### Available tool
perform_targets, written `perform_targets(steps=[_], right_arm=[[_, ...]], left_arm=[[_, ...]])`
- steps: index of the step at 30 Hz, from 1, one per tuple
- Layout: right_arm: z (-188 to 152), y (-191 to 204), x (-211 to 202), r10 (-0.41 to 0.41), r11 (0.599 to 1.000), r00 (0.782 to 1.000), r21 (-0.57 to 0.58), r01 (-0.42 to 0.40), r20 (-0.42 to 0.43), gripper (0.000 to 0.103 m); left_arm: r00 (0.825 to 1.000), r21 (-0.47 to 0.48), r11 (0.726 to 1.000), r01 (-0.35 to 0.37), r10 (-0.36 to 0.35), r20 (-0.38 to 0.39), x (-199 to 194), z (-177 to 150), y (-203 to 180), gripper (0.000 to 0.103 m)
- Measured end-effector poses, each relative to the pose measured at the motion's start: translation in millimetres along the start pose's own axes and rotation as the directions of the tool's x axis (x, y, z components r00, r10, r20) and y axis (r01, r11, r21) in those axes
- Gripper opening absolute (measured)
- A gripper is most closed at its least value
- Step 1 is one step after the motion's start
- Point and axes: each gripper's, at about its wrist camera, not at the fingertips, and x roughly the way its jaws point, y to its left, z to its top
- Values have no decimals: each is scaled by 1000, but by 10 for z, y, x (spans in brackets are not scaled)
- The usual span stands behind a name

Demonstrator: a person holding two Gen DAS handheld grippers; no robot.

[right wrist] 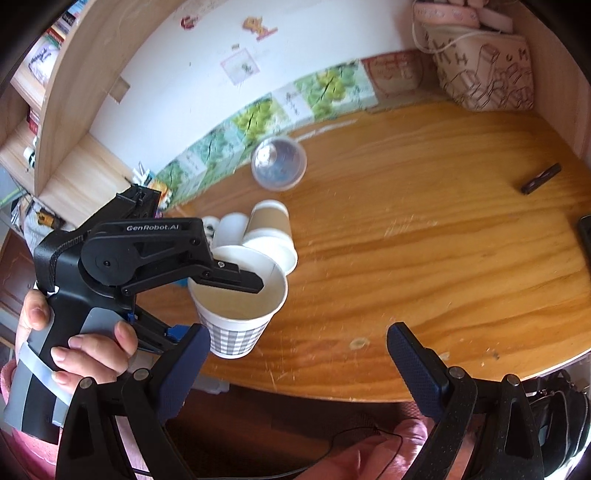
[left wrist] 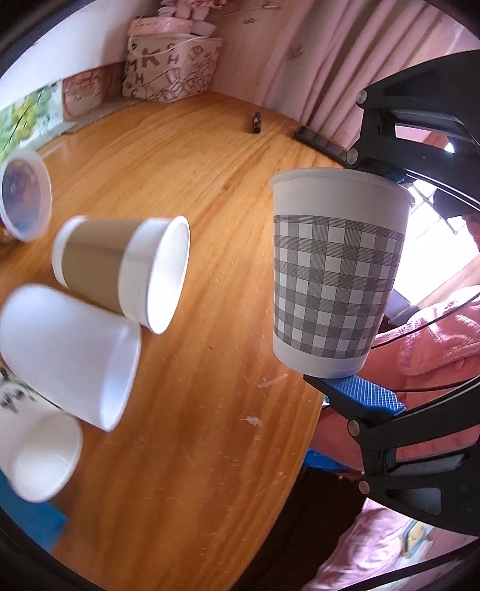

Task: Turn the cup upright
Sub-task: 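Lift the checkered cup with the right tool and rotate it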

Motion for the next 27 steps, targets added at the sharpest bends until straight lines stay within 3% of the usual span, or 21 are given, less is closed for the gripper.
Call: perform_targets(steps=[14,27], right_arm=[[121,-83,270,61,989,985,-126,-82,-161,97],[333,-301,501,160,975,931,-94,-201,-328,97]], left_arm=[[1000,-212,977,-9,11,8,246,-72,256,83],[999,-310,951,-1,12,35,309,-105,220,85]])
